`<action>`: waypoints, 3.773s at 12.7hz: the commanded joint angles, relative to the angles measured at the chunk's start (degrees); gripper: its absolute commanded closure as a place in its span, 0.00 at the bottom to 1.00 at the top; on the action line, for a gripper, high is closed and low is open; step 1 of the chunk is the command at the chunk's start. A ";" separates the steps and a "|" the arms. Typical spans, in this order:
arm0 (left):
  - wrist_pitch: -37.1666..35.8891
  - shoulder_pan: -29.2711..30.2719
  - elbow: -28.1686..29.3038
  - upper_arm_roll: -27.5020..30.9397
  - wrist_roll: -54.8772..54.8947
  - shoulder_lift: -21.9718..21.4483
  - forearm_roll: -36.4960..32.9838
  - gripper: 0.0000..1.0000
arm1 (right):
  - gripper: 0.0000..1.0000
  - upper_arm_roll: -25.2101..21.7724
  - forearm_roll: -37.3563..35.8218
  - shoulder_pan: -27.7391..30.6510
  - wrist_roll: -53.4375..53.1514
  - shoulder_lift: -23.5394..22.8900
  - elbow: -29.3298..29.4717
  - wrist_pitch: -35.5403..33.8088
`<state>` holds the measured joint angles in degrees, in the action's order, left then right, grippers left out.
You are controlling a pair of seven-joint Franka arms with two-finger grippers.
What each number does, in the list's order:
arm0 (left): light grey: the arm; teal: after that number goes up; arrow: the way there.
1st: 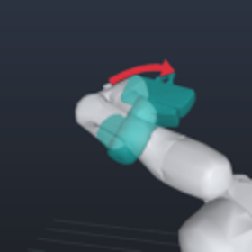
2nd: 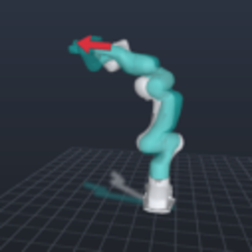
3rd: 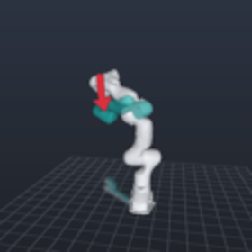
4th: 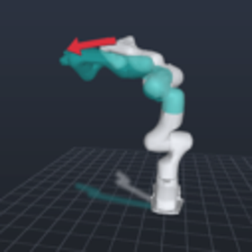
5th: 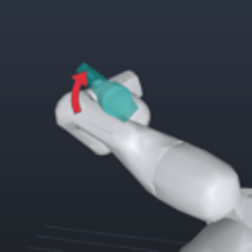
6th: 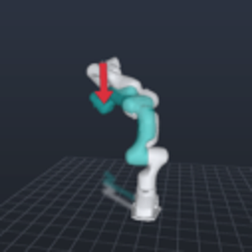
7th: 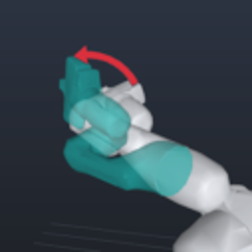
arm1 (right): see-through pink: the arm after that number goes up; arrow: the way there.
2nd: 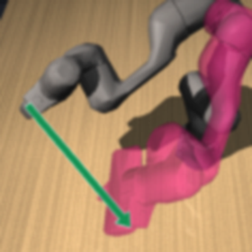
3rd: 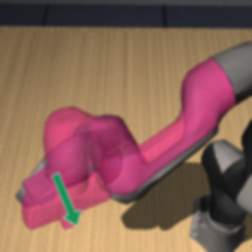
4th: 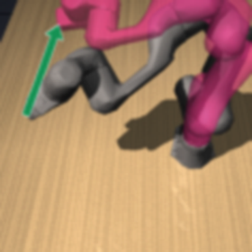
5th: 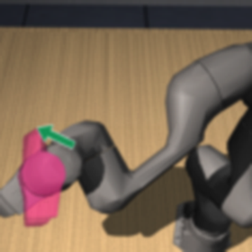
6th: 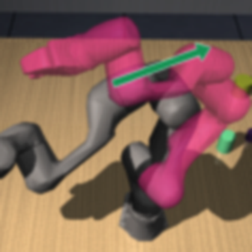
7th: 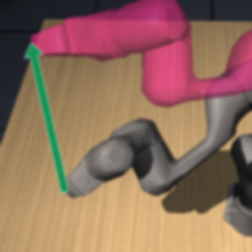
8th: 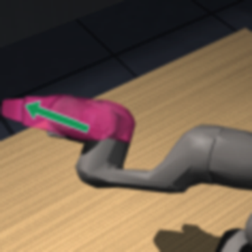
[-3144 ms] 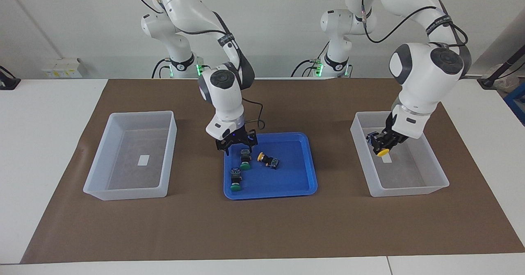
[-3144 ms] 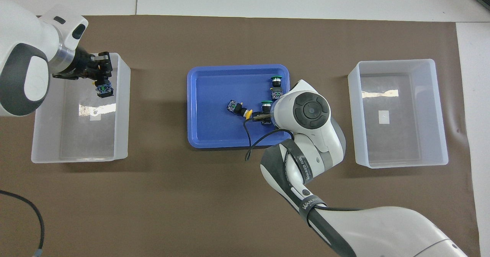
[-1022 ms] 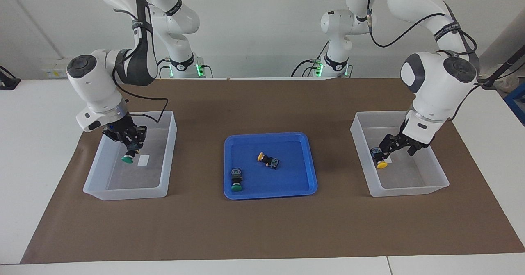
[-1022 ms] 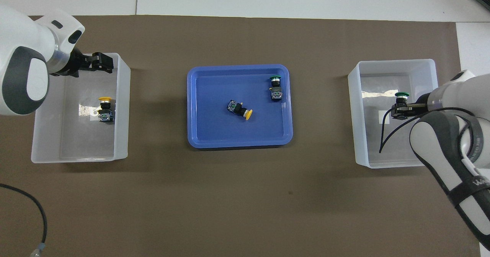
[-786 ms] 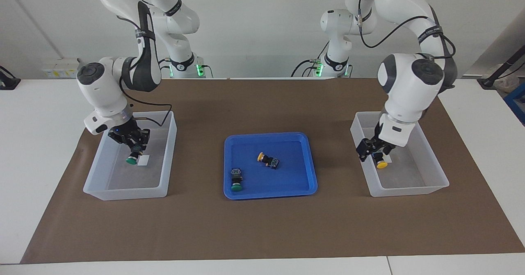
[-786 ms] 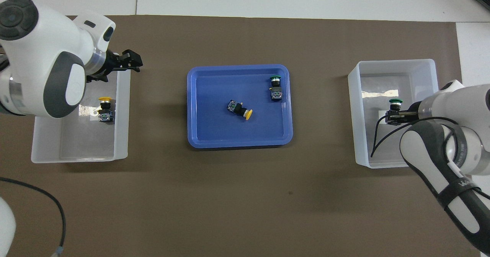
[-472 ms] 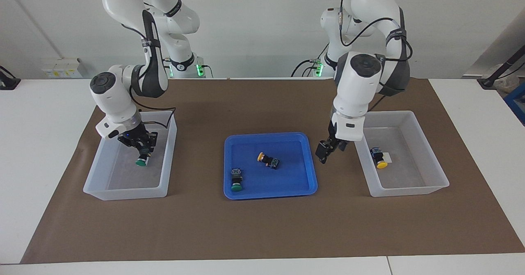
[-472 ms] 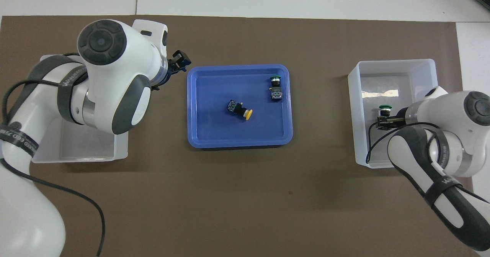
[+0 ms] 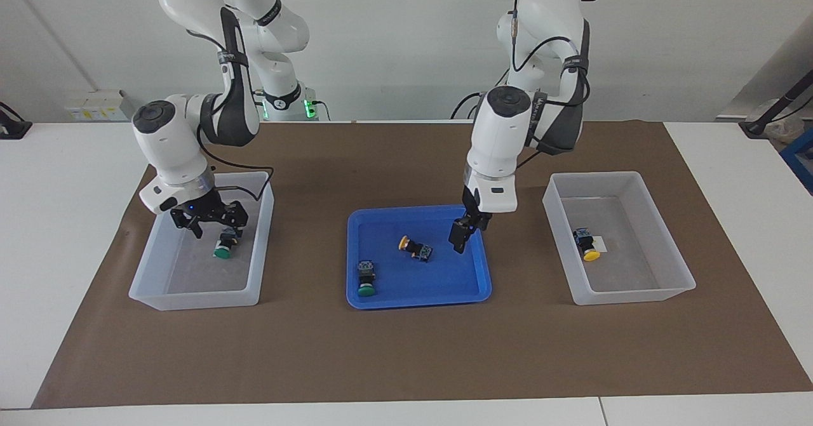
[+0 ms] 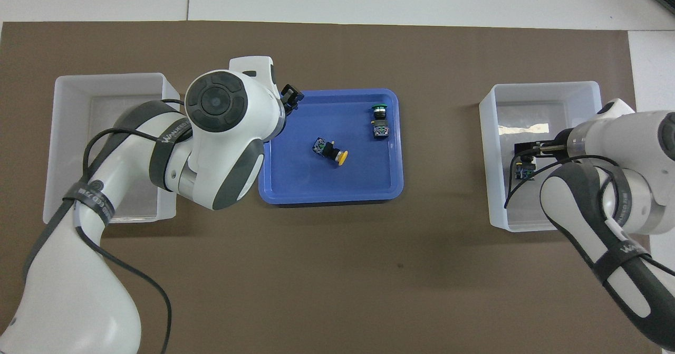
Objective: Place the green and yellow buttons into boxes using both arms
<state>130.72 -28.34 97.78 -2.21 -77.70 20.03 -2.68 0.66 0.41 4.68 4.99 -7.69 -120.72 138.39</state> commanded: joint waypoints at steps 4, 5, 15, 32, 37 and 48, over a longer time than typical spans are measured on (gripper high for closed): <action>12.27 -4.01 4.78 0.72 -17.64 4.31 -0.93 0.04 | 0.00 3.30 -0.23 -5.90 -7.07 -3.64 12.60 -3.30; 13.24 -4.36 5.49 0.72 -18.01 4.75 -0.93 0.04 | 0.00 3.30 -0.23 -7.56 -9.19 -5.04 14.61 -3.39; 24.13 -7.35 10.85 0.72 -24.34 5.55 -0.84 0.05 | 0.00 3.21 -4.52 -20.49 -26.94 -23.76 34.14 -4.53; 29.69 -4.81 15.78 0.98 -20.66 5.19 -0.93 1.00 | 0.25 3.21 -10.34 -24.98 -30.13 -25.18 24.04 6.11; 16.43 1.52 4.90 0.72 -11.78 6.51 -1.02 1.00 | 1.00 3.21 -10.25 -24.98 -30.91 -23.43 24.22 5.32; -1.15 18.56 -1.19 -0.25 12.54 -1.83 -0.14 1.00 | 1.00 3.39 -8.15 -7.08 -21.37 3.10 7.01 -5.41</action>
<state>132.70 -12.48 96.15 -1.52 -70.37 20.29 -2.70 3.21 -8.07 -6.68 -20.64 -10.42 -106.56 131.98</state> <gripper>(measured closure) 0.520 0.604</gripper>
